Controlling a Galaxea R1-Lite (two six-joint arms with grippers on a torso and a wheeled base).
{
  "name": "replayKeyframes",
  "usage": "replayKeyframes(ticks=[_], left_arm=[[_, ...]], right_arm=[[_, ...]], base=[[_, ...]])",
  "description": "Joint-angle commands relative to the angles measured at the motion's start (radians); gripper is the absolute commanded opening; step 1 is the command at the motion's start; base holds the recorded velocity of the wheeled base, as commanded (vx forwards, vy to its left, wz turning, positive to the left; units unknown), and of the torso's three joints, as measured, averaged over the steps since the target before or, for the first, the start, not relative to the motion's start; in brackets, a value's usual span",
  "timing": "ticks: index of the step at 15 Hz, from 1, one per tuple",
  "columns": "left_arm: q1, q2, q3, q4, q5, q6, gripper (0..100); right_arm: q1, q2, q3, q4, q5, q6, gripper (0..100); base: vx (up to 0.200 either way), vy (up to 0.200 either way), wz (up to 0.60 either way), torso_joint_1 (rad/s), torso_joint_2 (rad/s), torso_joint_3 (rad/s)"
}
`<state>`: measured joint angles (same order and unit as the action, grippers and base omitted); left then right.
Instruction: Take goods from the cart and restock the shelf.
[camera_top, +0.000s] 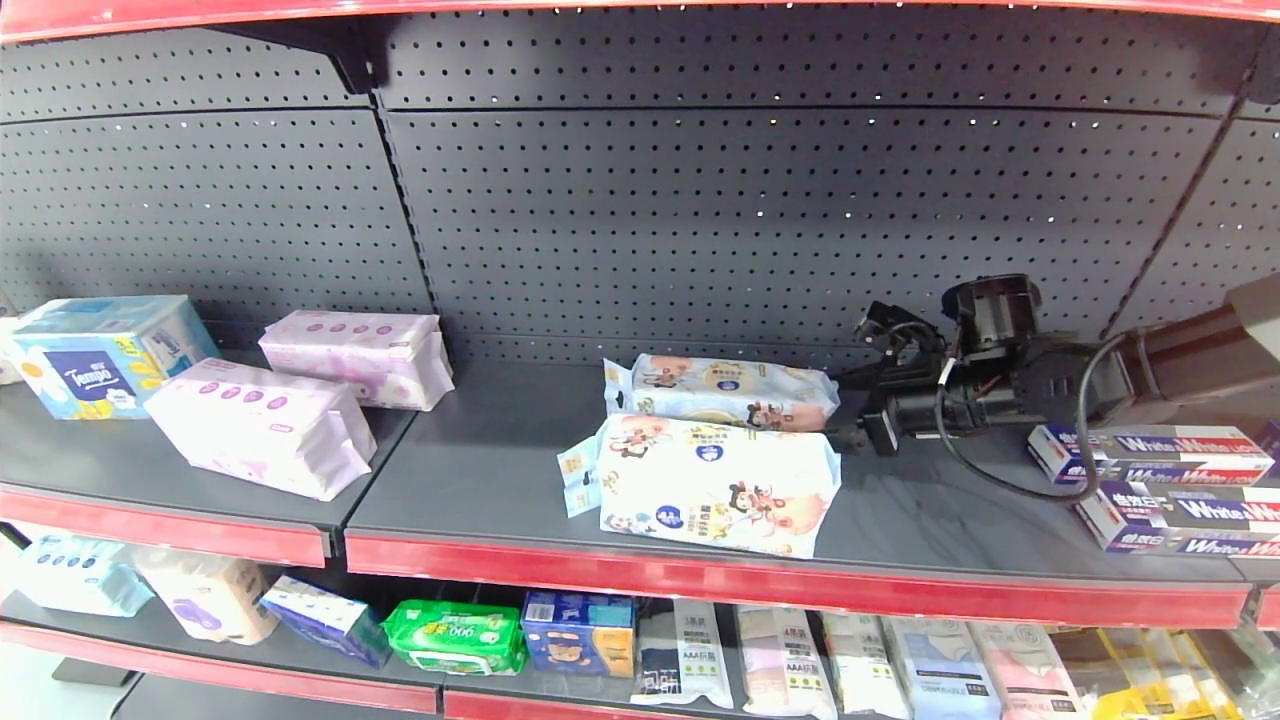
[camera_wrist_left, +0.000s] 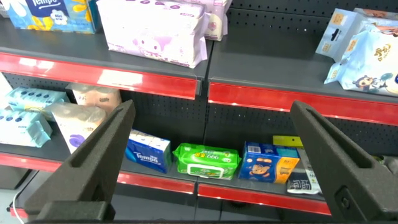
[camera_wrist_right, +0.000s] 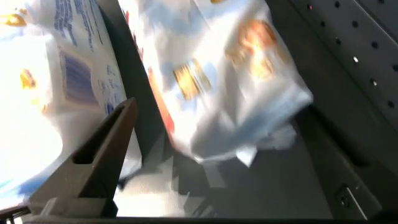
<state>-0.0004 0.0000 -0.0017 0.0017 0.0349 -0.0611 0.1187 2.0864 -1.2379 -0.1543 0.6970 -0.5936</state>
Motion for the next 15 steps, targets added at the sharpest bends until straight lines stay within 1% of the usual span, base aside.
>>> replayKeyframes(ticks=[1,5,7,9,13,15], left_arm=[[0.000,0.000,0.000,0.000,0.000,0.000,100],[0.000,0.000,0.000,0.000,0.000,0.000,100],[-0.001,0.000,0.000,0.000,0.000,0.000,100],[-0.001,0.000,0.000,0.000,0.000,0.000,100],[0.000,0.000,0.000,0.000,0.000,0.000,100],[0.000,0.000,0.000,0.000,0.000,0.000,100]], right_arm=[[-0.027,-0.040,0.034,0.001,-0.002,0.003,100],[-0.060,-0.072,0.115,0.002,-0.005,0.005,100],[-0.085,-0.077,0.138,0.004,-0.028,0.015,100],[-0.106,-0.080,0.140,0.019,-0.100,0.032,100],[-0.116,-0.078,0.120,0.024,-0.188,0.055,100],[-0.105,-0.078,0.081,0.022,-0.268,0.135,100]], base=[[0.000,0.000,0.00,0.000,0.00,0.000],[0.000,0.000,0.00,0.000,0.00,0.000],[0.000,0.000,0.00,0.000,0.00,0.000],[0.000,0.000,0.00,0.000,0.00,0.000],[0.000,0.000,0.00,0.000,0.00,0.000],[0.000,0.000,0.00,0.000,0.00,0.000]])
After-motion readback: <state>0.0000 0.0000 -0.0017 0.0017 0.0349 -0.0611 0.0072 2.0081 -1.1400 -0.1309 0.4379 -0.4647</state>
